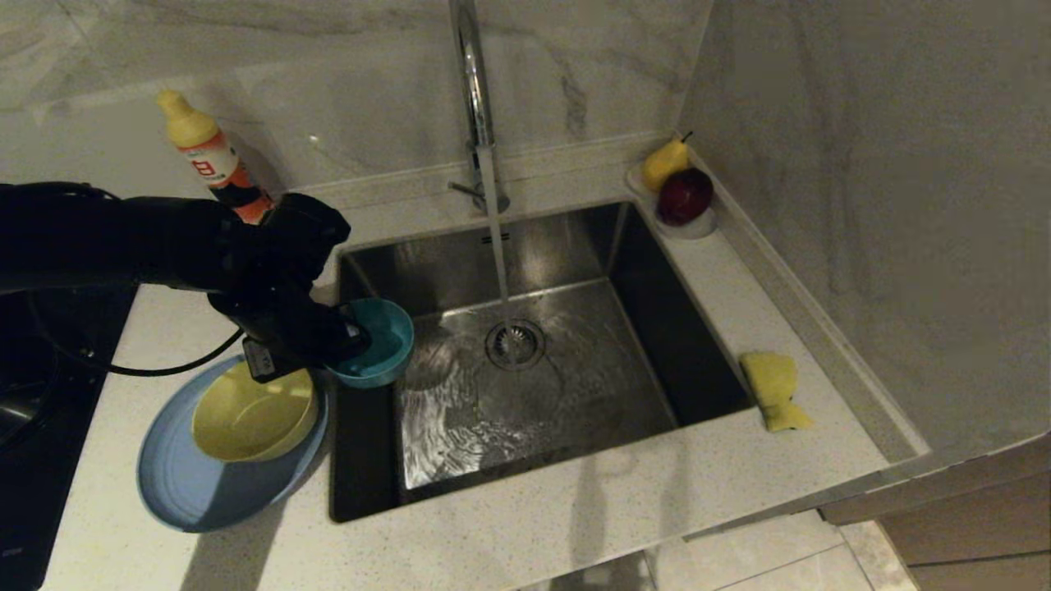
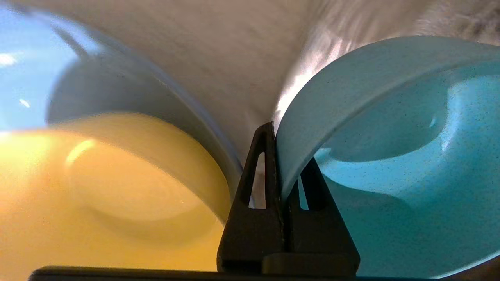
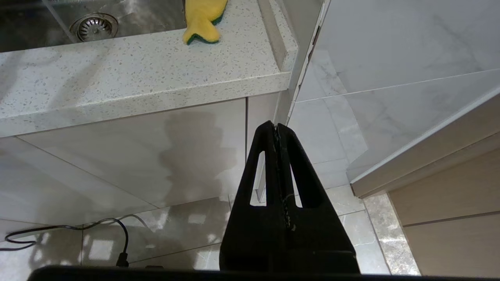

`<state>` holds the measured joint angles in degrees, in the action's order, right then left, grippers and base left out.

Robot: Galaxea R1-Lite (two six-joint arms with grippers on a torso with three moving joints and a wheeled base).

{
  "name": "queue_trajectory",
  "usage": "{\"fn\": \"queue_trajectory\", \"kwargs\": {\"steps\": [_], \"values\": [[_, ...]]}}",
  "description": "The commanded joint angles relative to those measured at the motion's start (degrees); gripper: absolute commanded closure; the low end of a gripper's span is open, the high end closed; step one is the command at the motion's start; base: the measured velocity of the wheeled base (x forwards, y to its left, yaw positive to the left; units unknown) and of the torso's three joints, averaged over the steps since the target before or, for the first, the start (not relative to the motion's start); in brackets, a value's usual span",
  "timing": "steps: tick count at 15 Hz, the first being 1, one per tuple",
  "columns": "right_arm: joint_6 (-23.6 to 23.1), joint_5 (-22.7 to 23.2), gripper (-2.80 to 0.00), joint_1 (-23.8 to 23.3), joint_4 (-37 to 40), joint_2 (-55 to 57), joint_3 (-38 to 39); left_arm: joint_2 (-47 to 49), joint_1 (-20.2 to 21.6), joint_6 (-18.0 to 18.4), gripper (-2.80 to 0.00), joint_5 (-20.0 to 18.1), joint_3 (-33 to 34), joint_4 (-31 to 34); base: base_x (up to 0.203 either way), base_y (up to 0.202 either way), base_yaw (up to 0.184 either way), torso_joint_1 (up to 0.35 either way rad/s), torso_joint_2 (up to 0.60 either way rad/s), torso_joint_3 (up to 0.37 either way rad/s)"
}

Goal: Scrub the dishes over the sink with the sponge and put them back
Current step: Pick up a bowl and the sponge

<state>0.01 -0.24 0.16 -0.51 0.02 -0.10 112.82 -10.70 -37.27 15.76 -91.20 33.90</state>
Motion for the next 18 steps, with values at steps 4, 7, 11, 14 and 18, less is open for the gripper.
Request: {"fn": "queue_trajectory", "kwargs": {"steps": [4,7,11,14,18], "values": [[-0.01,-0.02,0.00,0.02,-0.02,-0.02,0.01,-2.18,1.56,-0.08,0.00,-0.12,0.85,-0.24,0.000,0.000,0.000,0.000,0.00,0.000],[-0.01,-0.02,0.00,0.02,-0.02,-0.02,0.01,-3.83,2.33,-0.30,0.00,-0.12,1.82,-0.36,0.000,0.000,0.000,0.000,0.00,0.000],[-0.01,-0.02,0.00,0.02,-0.02,-0.06,0.01,-4.22,2.18,-2.73,0.00,-0.91,-0.37,-1.75,0.000,0.000,0.000,0.000,0.00,0.000],[-0.01,-0.02,0.00,0.02,-0.02,-0.11,0.01,-4.41,0.20,-5.70,0.00,-1.96,-2.56,-2.88,0.000,0.000,0.000,0.000,0.00,0.000],[0.06,-0.02,0.00,0.02,-0.02,-0.02,0.01,-7.01,-2.93,-6.98,0.00,-1.81,-6.54,-2.13,0.000,0.000,0.000,0.000,0.00,0.000]]}}
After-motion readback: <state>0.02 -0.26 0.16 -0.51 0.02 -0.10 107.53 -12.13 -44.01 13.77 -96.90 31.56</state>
